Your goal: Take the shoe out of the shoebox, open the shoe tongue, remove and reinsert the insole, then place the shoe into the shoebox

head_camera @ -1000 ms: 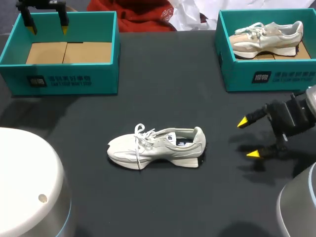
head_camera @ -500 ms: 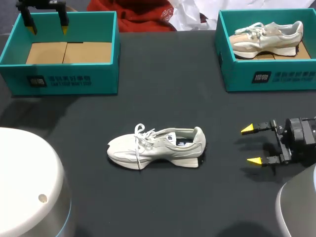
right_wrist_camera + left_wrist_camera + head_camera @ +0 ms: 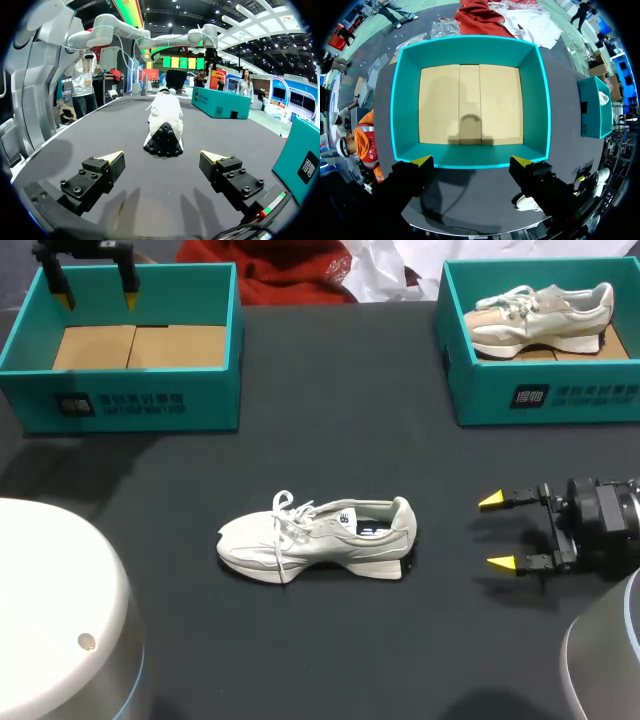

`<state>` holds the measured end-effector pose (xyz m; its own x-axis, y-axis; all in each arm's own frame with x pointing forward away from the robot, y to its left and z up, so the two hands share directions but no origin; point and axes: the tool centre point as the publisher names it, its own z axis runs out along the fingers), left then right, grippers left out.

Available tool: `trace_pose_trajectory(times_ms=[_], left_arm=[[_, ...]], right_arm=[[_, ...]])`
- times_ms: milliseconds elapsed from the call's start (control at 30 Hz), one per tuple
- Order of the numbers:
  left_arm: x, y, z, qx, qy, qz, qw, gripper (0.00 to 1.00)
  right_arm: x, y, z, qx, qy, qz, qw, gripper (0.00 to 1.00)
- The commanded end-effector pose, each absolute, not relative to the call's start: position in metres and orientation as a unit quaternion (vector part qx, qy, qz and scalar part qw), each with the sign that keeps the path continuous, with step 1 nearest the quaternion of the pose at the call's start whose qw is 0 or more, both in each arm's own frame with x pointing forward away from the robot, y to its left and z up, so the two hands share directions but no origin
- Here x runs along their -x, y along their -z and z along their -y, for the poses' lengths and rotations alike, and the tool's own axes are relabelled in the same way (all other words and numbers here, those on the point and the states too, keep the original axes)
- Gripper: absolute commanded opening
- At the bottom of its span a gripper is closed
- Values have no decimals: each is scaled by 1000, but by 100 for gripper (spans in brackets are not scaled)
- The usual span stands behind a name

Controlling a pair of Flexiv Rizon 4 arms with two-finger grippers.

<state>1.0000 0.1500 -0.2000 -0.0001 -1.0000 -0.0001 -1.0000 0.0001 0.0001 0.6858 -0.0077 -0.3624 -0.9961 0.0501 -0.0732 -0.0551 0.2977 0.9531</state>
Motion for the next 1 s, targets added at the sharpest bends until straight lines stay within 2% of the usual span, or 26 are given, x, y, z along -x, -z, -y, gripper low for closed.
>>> trace_pose_trajectory(times_ms=[33,1000], left_arm=[[-1000,200,-150,707,0,-707,0,100],[-1000,200,-150,707,0,-707,0,100]], right_arm=[[-684,357,5,1,-578,-815,45,100],[-690,362,-13,-13,-567,-823,37,100]])
